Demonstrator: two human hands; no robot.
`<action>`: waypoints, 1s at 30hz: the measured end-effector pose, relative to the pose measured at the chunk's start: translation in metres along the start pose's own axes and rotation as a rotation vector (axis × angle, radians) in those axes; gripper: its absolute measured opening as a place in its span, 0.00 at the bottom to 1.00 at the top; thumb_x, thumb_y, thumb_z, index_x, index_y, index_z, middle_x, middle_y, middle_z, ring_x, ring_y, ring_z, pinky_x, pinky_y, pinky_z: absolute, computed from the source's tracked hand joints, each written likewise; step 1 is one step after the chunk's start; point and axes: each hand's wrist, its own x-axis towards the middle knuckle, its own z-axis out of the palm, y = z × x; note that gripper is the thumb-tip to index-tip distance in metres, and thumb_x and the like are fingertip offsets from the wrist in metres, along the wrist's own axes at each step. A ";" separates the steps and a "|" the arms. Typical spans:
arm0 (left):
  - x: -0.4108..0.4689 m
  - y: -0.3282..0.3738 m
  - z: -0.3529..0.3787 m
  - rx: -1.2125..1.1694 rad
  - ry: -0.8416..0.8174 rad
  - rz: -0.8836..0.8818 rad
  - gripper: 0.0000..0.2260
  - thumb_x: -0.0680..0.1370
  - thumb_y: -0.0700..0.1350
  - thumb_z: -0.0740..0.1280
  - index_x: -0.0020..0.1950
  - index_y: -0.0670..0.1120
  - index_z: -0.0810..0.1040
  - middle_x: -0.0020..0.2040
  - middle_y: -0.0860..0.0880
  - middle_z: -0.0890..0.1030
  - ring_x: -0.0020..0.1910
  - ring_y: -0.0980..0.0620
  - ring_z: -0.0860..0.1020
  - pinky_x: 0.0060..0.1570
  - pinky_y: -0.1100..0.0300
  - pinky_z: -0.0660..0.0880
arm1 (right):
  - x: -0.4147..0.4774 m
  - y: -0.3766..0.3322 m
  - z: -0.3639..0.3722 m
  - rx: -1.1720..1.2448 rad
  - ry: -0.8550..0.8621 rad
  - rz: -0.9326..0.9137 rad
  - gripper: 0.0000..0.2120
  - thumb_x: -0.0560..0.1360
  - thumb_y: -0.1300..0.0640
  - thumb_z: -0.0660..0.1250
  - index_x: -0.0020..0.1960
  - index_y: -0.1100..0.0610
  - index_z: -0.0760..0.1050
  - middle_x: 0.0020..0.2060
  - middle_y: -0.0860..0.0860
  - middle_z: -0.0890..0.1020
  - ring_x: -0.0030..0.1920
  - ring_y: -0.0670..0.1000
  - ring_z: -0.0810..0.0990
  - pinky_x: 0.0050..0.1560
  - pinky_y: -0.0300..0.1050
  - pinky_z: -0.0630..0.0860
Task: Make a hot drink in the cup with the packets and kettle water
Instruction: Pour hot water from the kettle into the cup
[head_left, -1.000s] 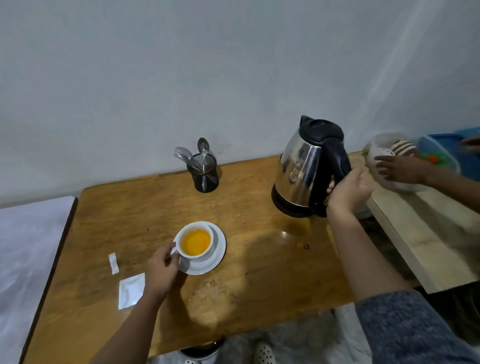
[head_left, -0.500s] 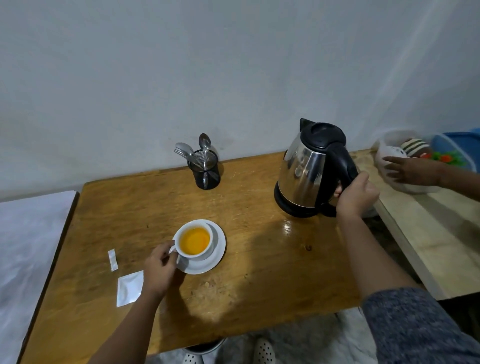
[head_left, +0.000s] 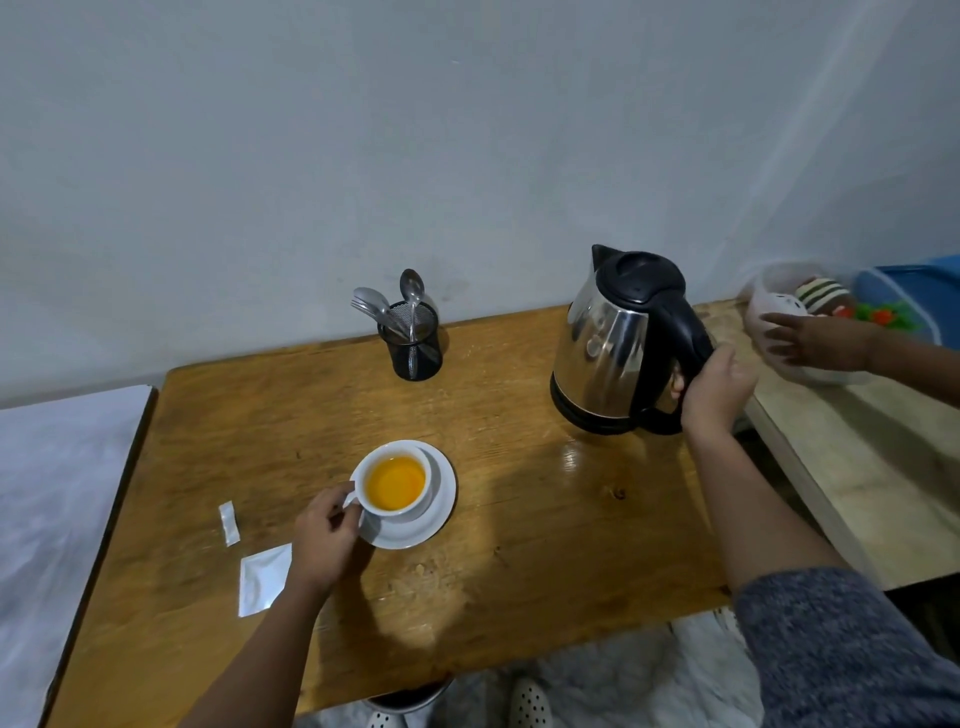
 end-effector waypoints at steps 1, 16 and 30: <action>0.000 0.000 0.000 0.000 -0.003 -0.004 0.09 0.76 0.38 0.65 0.54 0.43 0.79 0.52 0.42 0.81 0.51 0.43 0.77 0.50 0.47 0.74 | -0.002 0.003 -0.001 -0.014 -0.013 0.002 0.18 0.79 0.58 0.53 0.31 0.54 0.64 0.26 0.51 0.69 0.22 0.44 0.70 0.25 0.38 0.66; 0.001 0.000 -0.002 -0.025 -0.049 -0.022 0.10 0.76 0.41 0.64 0.56 0.45 0.78 0.54 0.43 0.80 0.52 0.45 0.76 0.53 0.49 0.73 | -0.015 0.006 -0.006 -0.308 -0.065 -0.465 0.12 0.79 0.61 0.55 0.58 0.61 0.74 0.55 0.55 0.74 0.53 0.46 0.72 0.48 0.25 0.68; 0.000 -0.001 -0.007 -0.023 -0.096 0.041 0.10 0.76 0.44 0.63 0.55 0.53 0.78 0.53 0.51 0.80 0.52 0.52 0.77 0.52 0.52 0.75 | -0.097 0.018 0.160 -0.513 -0.844 -0.377 0.09 0.75 0.66 0.62 0.52 0.59 0.79 0.43 0.49 0.78 0.41 0.43 0.74 0.40 0.28 0.67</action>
